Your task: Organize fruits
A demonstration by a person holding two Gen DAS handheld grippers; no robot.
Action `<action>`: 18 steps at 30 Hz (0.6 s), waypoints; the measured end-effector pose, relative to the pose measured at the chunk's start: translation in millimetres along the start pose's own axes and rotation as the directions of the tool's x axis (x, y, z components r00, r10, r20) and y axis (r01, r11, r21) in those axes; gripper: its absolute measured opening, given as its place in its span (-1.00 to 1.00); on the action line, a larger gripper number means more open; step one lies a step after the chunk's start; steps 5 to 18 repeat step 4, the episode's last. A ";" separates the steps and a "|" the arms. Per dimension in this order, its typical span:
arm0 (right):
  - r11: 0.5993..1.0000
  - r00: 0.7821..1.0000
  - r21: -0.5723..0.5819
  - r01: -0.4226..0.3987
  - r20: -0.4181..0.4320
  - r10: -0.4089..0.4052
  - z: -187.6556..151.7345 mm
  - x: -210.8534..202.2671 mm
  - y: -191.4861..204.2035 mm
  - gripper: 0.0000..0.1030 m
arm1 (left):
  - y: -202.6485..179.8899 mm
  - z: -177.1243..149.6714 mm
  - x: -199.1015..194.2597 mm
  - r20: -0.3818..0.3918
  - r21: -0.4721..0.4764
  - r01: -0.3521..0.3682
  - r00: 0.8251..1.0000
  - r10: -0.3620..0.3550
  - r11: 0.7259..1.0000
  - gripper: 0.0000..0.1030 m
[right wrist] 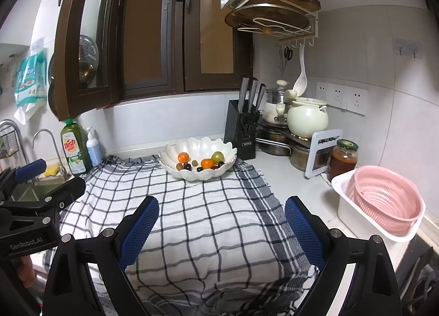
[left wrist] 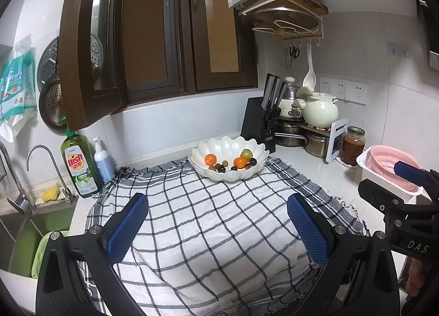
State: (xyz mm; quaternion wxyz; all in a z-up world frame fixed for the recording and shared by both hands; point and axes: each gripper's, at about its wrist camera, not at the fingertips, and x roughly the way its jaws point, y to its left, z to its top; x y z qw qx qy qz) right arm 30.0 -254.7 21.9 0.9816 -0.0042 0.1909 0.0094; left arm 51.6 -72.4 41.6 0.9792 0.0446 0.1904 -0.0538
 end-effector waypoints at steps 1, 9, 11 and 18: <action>1.000 1.000 0.000 0.002 0.000 -0.002 0.0 -0.2 0.0 0.83 | 0.4 0.2 0.3 -0.001 0.000 0.001 1.000 -0.001 1.000 1.00; 1.000 1.000 0.002 0.001 -0.003 -0.001 0.2 -0.4 -0.1 0.83 | 0.1 -0.1 0.3 0.001 0.001 0.001 1.000 -0.001 1.000 1.00; 1.000 1.000 0.002 0.001 -0.003 -0.001 0.2 -0.4 -0.1 0.83 | 0.1 -0.1 0.3 0.001 0.001 0.001 1.000 -0.001 1.000 1.00; 1.000 1.000 0.002 0.001 -0.003 -0.001 0.2 -0.4 -0.1 0.83 | 0.1 -0.1 0.3 0.001 0.001 0.001 1.000 -0.001 1.000 1.00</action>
